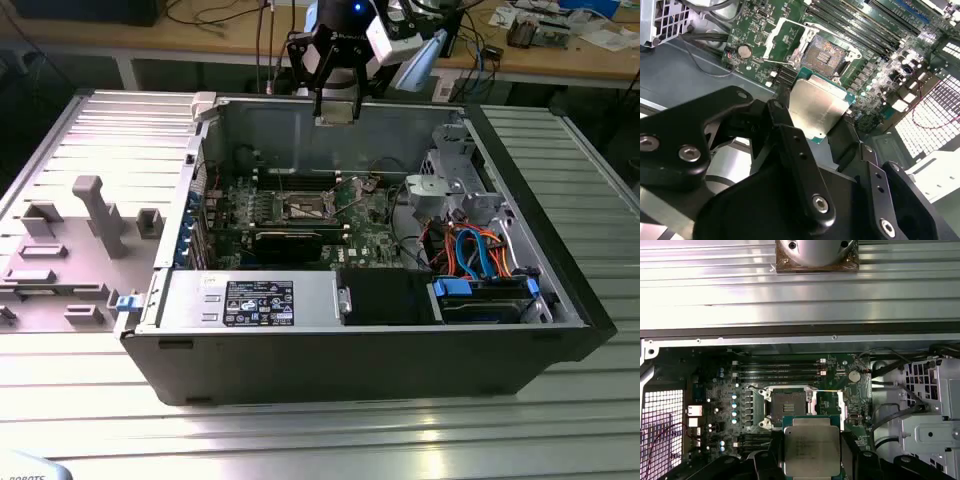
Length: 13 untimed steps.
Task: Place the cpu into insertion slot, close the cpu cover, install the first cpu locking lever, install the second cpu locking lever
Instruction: 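Place the cpu into insertion slot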
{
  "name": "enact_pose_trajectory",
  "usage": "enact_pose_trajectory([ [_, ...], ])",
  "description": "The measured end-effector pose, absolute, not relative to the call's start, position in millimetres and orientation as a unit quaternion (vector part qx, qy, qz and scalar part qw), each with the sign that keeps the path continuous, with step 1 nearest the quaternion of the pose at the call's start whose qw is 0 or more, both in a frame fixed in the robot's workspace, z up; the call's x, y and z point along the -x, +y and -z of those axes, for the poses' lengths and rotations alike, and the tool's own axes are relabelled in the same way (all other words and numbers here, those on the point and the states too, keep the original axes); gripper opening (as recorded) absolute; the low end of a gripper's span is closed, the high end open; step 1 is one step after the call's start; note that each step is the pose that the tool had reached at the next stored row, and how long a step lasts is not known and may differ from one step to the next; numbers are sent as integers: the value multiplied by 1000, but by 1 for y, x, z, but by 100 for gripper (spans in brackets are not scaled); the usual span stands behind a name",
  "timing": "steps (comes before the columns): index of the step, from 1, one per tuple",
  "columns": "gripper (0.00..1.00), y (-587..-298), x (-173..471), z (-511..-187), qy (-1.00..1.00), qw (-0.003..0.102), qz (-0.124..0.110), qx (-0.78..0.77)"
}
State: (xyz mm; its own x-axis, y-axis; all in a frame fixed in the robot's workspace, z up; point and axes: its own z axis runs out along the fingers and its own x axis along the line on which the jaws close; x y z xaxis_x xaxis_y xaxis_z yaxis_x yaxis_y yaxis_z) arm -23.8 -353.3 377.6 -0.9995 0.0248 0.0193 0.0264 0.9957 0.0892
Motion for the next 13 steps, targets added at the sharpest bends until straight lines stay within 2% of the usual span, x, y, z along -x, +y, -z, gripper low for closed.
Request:
enact_pose_trajectory([
  [13, 54, -353, 24, -378, -999, 9, 45, 17],
])
